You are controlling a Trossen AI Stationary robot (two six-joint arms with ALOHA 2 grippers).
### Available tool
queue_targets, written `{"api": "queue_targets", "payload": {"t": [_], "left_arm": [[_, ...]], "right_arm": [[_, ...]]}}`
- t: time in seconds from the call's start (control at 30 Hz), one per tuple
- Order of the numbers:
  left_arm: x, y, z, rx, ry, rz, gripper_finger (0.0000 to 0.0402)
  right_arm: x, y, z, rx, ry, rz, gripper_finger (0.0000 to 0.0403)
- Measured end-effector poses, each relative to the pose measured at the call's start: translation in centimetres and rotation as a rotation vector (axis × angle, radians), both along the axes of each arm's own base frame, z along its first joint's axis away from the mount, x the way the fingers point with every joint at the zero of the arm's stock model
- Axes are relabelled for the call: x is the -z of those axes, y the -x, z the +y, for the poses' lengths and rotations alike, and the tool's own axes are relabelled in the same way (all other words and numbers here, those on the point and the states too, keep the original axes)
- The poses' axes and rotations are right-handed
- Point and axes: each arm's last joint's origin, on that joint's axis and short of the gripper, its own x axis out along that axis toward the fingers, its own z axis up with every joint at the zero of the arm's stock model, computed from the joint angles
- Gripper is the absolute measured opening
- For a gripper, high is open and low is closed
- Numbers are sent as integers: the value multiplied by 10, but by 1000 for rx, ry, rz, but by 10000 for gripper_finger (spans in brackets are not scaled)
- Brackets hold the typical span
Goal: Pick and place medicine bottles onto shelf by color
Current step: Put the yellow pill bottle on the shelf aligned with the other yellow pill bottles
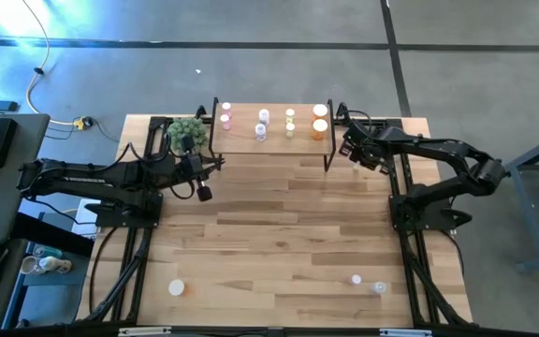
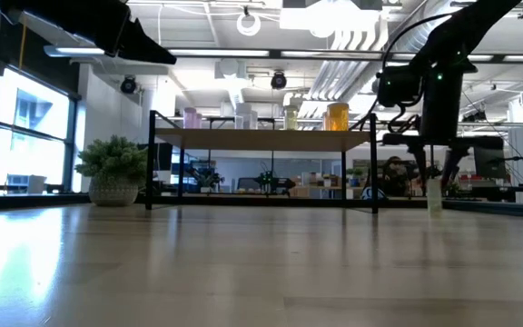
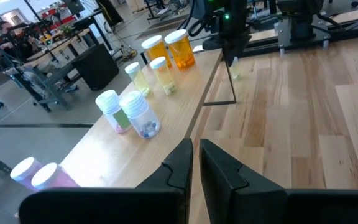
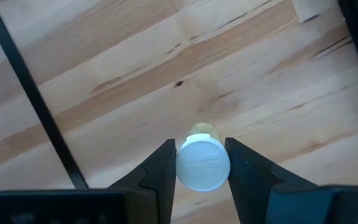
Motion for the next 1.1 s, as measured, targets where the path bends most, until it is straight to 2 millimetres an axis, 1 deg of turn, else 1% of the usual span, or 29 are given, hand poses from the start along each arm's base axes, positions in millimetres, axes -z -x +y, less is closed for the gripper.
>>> {"api": "queue_targets", "payload": {"t": [0.13,0.27,0.53,0.6,0.73,0.9,1.1], "left_arm": [[0,0,0,0,0,0,21],[0,0,0,0,0,0,21],[0,0,0,0,2,-1,21],[0,0,0,0,3,2,21],[1,0,0,-1,5,11,21],[1,0,0,0,4,13,21],[1,0,0,0,5,15,21]], "right_arm": [[-2,2,2,-50,-5,21,110],[-8,5,4,-76,17,8,109],[-30,12,10,-125,91,-57,109],[-41,13,11,-138,125,-74,109],[-69,12,8,-166,201,-86,109],[-113,9,4,-193,304,-71,108],[-164,9,2,-201,440,-123,108]]}}
